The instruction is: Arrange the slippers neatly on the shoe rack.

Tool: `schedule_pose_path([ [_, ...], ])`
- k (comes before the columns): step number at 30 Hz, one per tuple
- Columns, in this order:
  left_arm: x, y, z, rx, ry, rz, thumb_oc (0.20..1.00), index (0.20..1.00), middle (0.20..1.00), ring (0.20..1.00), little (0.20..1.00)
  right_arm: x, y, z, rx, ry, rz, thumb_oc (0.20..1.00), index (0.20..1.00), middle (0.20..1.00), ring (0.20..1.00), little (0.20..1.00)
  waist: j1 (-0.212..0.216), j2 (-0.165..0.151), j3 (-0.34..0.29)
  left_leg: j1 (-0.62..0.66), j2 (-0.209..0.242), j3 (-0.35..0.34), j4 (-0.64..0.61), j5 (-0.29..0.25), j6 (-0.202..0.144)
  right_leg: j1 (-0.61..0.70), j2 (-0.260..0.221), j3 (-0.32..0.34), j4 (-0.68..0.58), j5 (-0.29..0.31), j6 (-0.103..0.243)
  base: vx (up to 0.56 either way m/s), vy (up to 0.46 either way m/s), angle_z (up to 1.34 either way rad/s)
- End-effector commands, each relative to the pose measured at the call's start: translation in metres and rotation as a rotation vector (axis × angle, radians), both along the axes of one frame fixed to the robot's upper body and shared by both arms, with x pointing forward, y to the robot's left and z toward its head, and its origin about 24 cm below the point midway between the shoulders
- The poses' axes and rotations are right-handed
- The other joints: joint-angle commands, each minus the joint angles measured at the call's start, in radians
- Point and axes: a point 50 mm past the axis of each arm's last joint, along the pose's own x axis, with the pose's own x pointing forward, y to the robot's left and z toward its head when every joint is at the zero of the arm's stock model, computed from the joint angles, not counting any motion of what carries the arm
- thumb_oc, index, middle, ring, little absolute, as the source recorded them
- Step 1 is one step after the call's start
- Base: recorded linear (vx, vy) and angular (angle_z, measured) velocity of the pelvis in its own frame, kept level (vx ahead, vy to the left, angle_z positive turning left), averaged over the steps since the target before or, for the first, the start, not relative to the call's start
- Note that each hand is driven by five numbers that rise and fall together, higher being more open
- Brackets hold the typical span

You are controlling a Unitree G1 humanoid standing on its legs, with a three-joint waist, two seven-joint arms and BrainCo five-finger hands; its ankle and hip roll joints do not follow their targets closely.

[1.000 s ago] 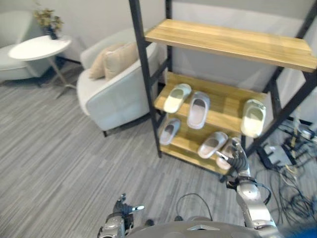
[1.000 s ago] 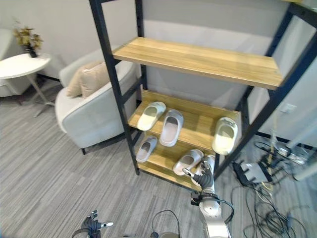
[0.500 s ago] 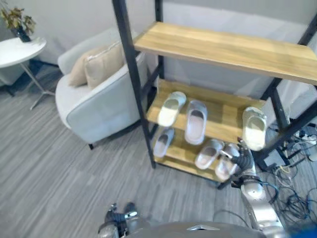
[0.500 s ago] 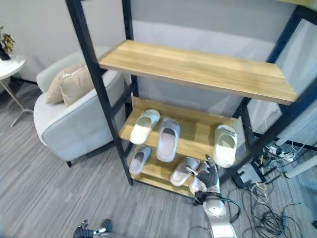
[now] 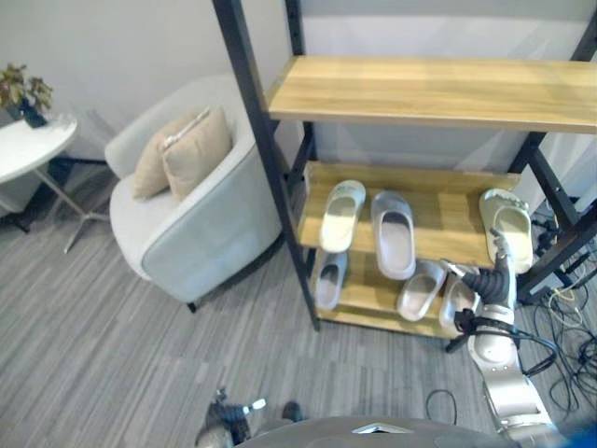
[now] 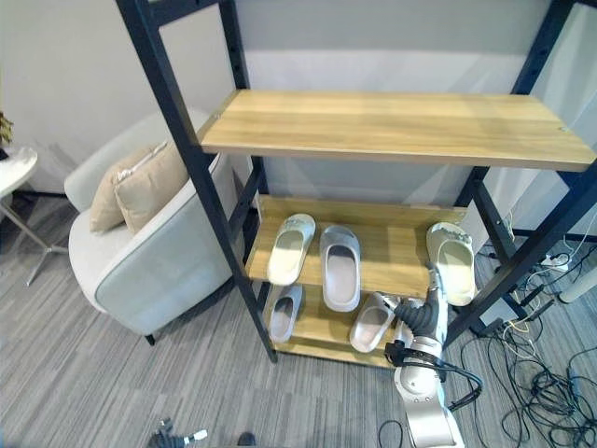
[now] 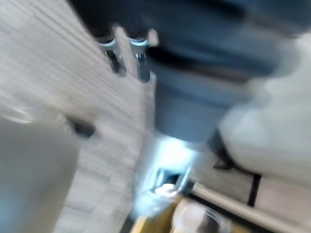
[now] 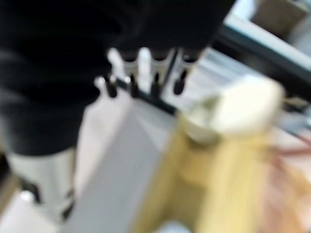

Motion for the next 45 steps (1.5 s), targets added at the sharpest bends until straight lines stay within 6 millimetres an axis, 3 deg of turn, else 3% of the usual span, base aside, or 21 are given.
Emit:
schedule_pose_path([
  [1, 0.008, 0.019, 0.004, 0.051, -0.004, -0.03, 1.0, 1.0, 1.0, 1.0, 1.0, 0.014, 0.008, 0.015, 0.047, -0.081, 0.009, 1.0, 1.0, 1.0, 1.0, 1.0, 0.004, -0.082, 0.016, -0.017, 0.082, -0.056, 0.115, -0.105, -0.029, 0.04, -0.004, 0.029, -0.097, 0.105, 0.02, 0.03, -0.004, -0.03],
  [11, -0.014, 0.016, -0.001, 0.047, 0.084, -0.107, 1.0, 1.0, 1.0, 1.0, 1.0, 0.039, -0.007, -0.001, 0.102, 0.038, 0.011, 1.0, 1.0, 1.0, 1.0, 1.0, 0.038, -0.095, -0.004, 0.028, 0.064, -0.078, 0.041, -0.084, -0.016, 0.08, -0.014, -0.007, -0.124, 0.104, 0.027, 0.07, 0.006, 0.06],
  [18, 0.001, 0.02, 0.002, 0.065, 0.05, -0.135, 1.0, 1.0, 1.0, 1.0, 1.0, 0.068, -0.006, 0.005, 0.051, 0.093, 0.071, 1.0, 1.0, 1.0, 1.0, 1.0, 0.049, -0.093, 0.023, 0.026, 0.052, -0.087, 0.026, -0.073, -0.013, 0.092, -0.021, -0.038, -0.124, 0.093, 0.032, 0.04, 0.006, 0.1],
  [34, 0.032, 0.014, 0.008, 0.047, -0.053, -0.147, 1.0, 1.0, 1.0, 1.0, 1.0, 0.098, -0.005, 0.007, -0.02, 0.182, 0.112, 1.0, 1.0, 1.0, 1.0, 1.0, 0.058, -0.079, 0.116, -0.035, 0.034, -0.1, 0.079, -0.084, -0.004, 0.079, -0.032, -0.065, -0.12, 0.089, 0.04, -0.01, 0.003, 0.05],
  [37, 0.048, 0.014, 0.013, 0.05, -0.105, -0.158, 1.0, 1.0, 1.0, 1.0, 1.0, 0.111, -0.007, 0.016, -0.022, 0.166, 0.115, 1.0, 1.0, 1.0, 1.0, 1.0, 0.064, -0.081, 0.146, -0.088, 0.032, -0.106, 0.104, -0.083, -0.003, 0.043, -0.034, -0.073, -0.11, 0.091, 0.044, -0.13, -0.001, 0.04],
  [38, 0.065, 0.011, 0.018, 0.047, -0.158, -0.172, 1.0, 1.0, 1.0, 1.0, 1.0, 0.127, -0.009, 0.034, -0.024, 0.123, 0.119, 1.0, 1.0, 1.0, 1.0, 1.0, 0.067, -0.08, 0.179, -0.144, 0.024, -0.123, 0.125, -0.077, -0.001, 0.011, -0.034, -0.077, -0.106, 0.096, 0.047, -0.17, 0.008, 0.04],
  [45, 0.084, 0.009, 0.024, 0.048, -0.211, -0.171, 1.0, 1.0, 1.0, 1.0, 1.0, 0.151, -0.001, 0.068, -0.005, 0.032, 0.136, 1.0, 1.0, 1.0, 1.0, 1.0, 0.063, -0.078, 0.211, -0.232, 0.016, -0.138, 0.149, -0.068, 0.003, -0.067, -0.035, -0.07, -0.096, 0.106, 0.051, -0.1, 0.021, 0.09],
])
